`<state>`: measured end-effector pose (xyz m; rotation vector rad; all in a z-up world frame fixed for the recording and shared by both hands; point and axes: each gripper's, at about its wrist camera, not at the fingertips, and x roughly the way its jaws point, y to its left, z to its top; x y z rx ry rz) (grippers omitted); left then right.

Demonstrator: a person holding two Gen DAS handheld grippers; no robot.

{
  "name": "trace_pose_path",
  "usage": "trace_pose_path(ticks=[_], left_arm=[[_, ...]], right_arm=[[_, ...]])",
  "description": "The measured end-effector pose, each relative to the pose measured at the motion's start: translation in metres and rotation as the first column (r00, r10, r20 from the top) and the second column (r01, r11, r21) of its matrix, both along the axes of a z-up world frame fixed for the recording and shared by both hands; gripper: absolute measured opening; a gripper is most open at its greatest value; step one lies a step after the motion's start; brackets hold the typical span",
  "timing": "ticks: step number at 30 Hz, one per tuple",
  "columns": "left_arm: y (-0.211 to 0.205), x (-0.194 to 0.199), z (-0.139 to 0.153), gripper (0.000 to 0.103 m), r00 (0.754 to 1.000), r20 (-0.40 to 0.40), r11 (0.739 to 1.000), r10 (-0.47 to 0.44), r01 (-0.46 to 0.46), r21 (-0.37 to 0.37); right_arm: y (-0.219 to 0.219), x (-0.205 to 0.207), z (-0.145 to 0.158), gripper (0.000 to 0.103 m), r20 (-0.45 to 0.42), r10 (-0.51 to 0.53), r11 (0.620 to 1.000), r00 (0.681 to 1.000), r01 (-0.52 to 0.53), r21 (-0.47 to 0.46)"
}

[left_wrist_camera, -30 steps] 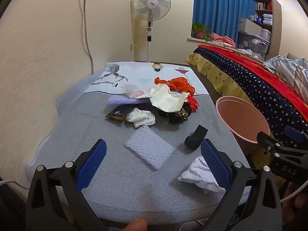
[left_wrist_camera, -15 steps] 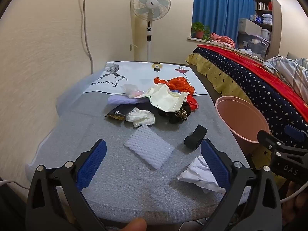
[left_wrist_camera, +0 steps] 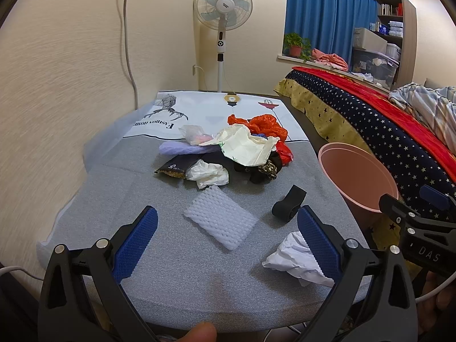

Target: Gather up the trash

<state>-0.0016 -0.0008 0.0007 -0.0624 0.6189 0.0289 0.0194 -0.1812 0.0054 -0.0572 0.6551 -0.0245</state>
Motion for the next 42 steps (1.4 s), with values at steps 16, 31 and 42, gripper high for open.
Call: trace_pose_path(ticks=[16,31,42], left_arm=[[0.0,0.0,0.0,0.095,1.0,0.001,1.0,0.0,0.0,-0.001],[0.0,0.0,0.0,0.095,1.0,0.001,1.0,0.001,-0.001,-0.002],[0.0,0.0,0.0,0.095,1.0,-0.009,1.0,0.008,-0.008,-0.015]], right_arm=[[0.0,0.0,0.0,0.096,0.001,0.0,1.0,1.0,0.0,0.002],[0.0,0.0,0.0,0.094,0.0,0.0,1.0,1.0,0.0,0.004],[0.01,0.001,-0.005,0.077,-0.021,0.034,0.999,0.999,-0.033,0.033]])
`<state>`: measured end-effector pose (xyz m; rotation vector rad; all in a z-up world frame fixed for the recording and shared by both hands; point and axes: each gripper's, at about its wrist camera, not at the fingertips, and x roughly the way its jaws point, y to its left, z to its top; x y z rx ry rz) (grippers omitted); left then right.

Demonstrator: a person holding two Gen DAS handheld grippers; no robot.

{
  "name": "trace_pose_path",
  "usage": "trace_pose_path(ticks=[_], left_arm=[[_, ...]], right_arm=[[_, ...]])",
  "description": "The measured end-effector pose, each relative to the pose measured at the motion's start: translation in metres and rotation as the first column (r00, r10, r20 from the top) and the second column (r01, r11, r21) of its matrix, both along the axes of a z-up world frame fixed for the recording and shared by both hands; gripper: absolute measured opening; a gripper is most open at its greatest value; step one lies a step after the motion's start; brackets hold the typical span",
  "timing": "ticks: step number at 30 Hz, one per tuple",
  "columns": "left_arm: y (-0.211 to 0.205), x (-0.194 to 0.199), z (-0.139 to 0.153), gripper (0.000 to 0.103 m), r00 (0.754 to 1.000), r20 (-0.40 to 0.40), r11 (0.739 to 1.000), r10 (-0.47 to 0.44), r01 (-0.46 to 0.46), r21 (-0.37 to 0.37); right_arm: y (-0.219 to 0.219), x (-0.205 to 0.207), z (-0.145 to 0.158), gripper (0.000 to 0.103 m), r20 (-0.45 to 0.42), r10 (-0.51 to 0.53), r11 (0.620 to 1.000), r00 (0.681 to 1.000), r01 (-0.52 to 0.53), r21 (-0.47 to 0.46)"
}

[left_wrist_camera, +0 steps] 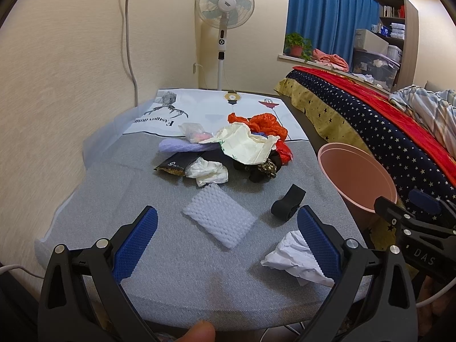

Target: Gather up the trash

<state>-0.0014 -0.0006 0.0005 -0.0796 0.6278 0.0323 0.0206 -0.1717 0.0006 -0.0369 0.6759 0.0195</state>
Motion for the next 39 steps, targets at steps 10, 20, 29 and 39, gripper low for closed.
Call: trace_pose_path(ticks=[10,20,29,39], left_arm=[[0.01,0.013,-0.01,0.082,0.998,-0.043,0.998,0.052,-0.053,-0.027],[0.018,0.039,-0.035,0.06,0.989,-0.128,0.995,0.067,-0.076,-0.067],[0.024,0.058,-0.054,0.06,0.979,-0.194,0.991,0.058,-0.08,-0.11],[0.016,0.07,-0.076,0.05,0.96,-0.279,0.991,0.032,-0.066,-0.115]], right_arm=[[0.007,0.013,-0.022,0.064,-0.092,0.111,0.989,0.99,-0.101,0.112],[0.024,0.033,-0.056,0.065,-0.218,0.226,0.964,0.949,-0.187,0.188],[0.036,0.043,-0.077,0.063,-0.297,0.282,0.953,0.912,-0.231,0.195],[0.037,0.046,-0.07,0.0,-0.273,0.314,0.942,0.909,-0.263,0.206]])
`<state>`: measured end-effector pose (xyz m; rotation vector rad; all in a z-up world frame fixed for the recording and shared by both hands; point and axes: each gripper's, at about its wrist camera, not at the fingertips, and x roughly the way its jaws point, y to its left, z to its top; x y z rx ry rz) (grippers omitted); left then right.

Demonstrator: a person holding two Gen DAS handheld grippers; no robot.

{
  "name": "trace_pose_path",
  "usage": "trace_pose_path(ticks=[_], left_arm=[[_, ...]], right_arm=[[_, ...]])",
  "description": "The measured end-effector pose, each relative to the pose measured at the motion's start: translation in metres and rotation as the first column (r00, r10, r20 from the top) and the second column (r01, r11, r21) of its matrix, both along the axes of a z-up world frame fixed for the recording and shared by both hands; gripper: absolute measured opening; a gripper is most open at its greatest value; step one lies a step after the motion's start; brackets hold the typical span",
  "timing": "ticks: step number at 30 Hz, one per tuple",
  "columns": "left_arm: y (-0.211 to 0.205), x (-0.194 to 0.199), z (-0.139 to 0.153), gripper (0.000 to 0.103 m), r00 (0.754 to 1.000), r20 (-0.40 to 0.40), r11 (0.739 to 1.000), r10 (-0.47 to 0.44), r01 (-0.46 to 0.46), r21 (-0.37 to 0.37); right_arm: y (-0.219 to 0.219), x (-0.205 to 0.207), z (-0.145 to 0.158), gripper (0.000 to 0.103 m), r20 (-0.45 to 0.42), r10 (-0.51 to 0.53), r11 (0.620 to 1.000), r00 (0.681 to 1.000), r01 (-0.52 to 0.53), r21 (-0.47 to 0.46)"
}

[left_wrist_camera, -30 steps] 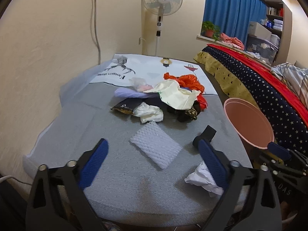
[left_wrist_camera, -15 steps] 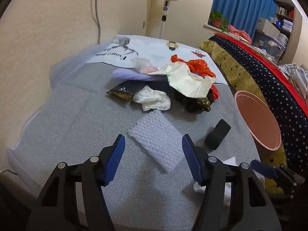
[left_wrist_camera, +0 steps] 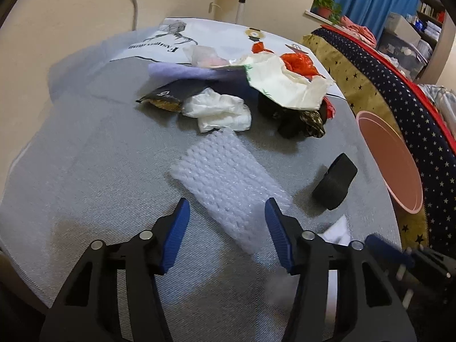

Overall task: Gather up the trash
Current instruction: 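Grasp the white bubble wrap with the left tool while the right tool grasps the crumpled white paper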

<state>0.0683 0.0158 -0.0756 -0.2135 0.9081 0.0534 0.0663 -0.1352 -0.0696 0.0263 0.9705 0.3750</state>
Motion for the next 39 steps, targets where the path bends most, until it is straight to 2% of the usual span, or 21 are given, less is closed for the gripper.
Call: trace_pose_path(ticks=[4,6,7,9,11,12,13,16,20,25,39], left_arm=[[-0.001,0.002,0.0,0.04,1.0,-0.001,1.0,-0.016,0.016,-0.004],[-0.001,0.003,0.002,0.032,1.0,-0.001,1.0,-0.018,0.018,-0.011],[-0.001,0.003,0.002,0.022,1.0,0.0,1.0,-0.021,0.021,-0.012],[-0.001,0.002,0.005,0.015,1.0,0.009,1.0,-0.023,0.024,-0.007],[0.002,-0.001,0.008,0.013,1.0,0.018,1.0,-0.01,0.01,-0.004],[0.004,-0.002,0.009,0.013,1.0,0.021,1.0,-0.001,0.001,-0.002],[0.007,-0.003,0.012,0.013,1.0,0.028,1.0,0.013,-0.013,-0.001],[0.014,-0.005,0.016,0.013,0.998,0.044,0.999,0.04,-0.04,0.003],[0.022,-0.008,0.022,0.013,0.996,0.06,0.998,0.062,-0.062,0.003],[0.022,-0.012,0.028,0.013,0.995,0.076,0.998,0.063,-0.063,-0.007],[0.02,-0.024,0.047,0.013,0.989,0.135,0.999,0.054,-0.054,-0.005]], right_arm=[[-0.012,0.006,-0.001,0.0,-0.024,-0.049,0.998,0.999,0.05,0.038],[-0.017,0.006,0.003,0.001,-0.02,-0.068,0.996,0.998,0.069,0.06],[-0.02,0.007,0.005,0.005,-0.016,-0.084,0.994,0.996,0.085,0.075],[-0.024,0.008,0.006,0.007,-0.022,-0.092,0.991,0.996,0.094,0.096],[-0.026,0.008,0.006,0.038,-0.034,-0.092,0.987,0.995,0.096,0.13],[-0.025,0.007,0.006,0.057,-0.033,-0.091,0.986,0.995,0.095,0.139],[-0.024,0.006,0.007,0.059,-0.031,-0.087,0.985,0.996,0.091,0.144],[-0.017,0.006,0.005,0.059,-0.033,-0.055,0.989,0.998,0.059,0.134],[-0.011,0.006,-0.006,0.059,-0.09,-0.026,0.991,0.996,0.037,0.126],[-0.007,0.003,-0.002,0.058,-0.087,0.001,0.991,0.996,0.011,0.132],[-0.003,-0.015,0.001,0.043,-0.165,0.058,0.974,0.985,-0.02,0.226]])
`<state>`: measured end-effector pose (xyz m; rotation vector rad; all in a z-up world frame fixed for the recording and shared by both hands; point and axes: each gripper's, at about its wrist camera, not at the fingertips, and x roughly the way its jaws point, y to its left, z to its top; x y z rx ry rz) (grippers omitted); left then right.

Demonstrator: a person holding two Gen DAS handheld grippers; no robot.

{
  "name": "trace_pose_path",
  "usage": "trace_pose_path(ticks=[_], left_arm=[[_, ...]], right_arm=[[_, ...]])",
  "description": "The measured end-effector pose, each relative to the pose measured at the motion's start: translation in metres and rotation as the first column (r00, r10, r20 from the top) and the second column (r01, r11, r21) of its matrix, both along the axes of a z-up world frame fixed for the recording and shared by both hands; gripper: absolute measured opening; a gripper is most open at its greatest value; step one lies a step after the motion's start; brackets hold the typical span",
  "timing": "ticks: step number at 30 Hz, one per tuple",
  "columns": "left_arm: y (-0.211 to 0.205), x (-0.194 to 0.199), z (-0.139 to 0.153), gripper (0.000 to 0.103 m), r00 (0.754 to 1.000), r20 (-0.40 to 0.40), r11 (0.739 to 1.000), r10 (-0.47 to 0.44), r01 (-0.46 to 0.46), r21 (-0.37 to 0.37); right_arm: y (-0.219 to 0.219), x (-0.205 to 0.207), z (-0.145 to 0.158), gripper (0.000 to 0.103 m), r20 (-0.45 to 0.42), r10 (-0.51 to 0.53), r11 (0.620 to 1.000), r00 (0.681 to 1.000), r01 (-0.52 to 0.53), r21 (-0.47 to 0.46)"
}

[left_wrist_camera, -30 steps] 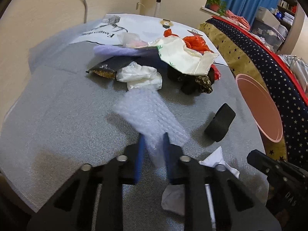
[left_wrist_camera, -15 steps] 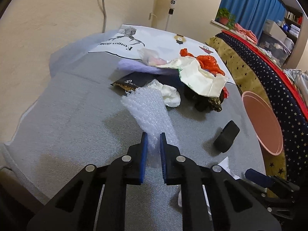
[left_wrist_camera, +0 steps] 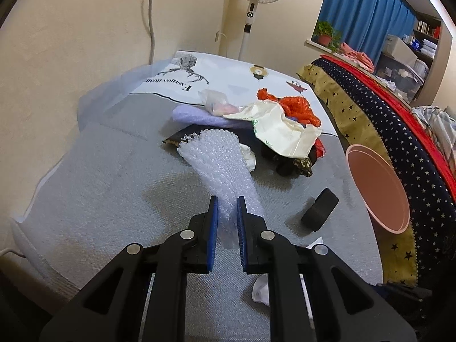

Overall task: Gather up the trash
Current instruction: 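Grasp the white bubble wrap with the left tool while the right tool grasps the crumpled white paper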

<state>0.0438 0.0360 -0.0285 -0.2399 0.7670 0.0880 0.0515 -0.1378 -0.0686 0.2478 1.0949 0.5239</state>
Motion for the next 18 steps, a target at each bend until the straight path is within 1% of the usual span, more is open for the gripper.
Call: trace_pose_path(ticks=[6,9,11,13,15,18], left_arm=[[0.002,-0.007,0.007,0.013,1.0,0.021,1.0,0.005,-0.005,0.003],[0.001,-0.009,0.011,0.013,0.999,0.033,1.0,0.004,-0.004,0.005],[0.0,-0.011,0.014,0.013,0.999,0.041,1.0,0.0,0.0,0.009],[-0.001,-0.013,0.016,0.013,0.999,0.046,1.0,-0.004,0.003,0.012],[-0.002,-0.016,0.018,0.013,0.999,0.052,1.0,-0.005,0.004,0.014],[-0.002,-0.02,0.021,0.013,0.998,0.061,1.0,-0.005,0.004,0.013]], right_arm=[[0.002,-0.005,-0.001,0.03,-0.029,0.019,0.999,0.999,-0.018,0.039],[0.007,-0.006,-0.004,0.028,-0.042,0.035,0.999,0.998,-0.033,0.043],[0.01,-0.007,-0.005,0.019,-0.047,0.041,0.998,0.998,-0.039,0.043],[0.012,-0.008,-0.005,0.008,-0.049,0.047,0.998,0.998,-0.045,0.052],[0.012,-0.01,-0.003,0.002,-0.046,0.051,0.997,0.998,-0.048,0.063],[0.01,-0.013,0.001,0.0,-0.026,0.037,0.998,0.999,-0.035,0.058]])
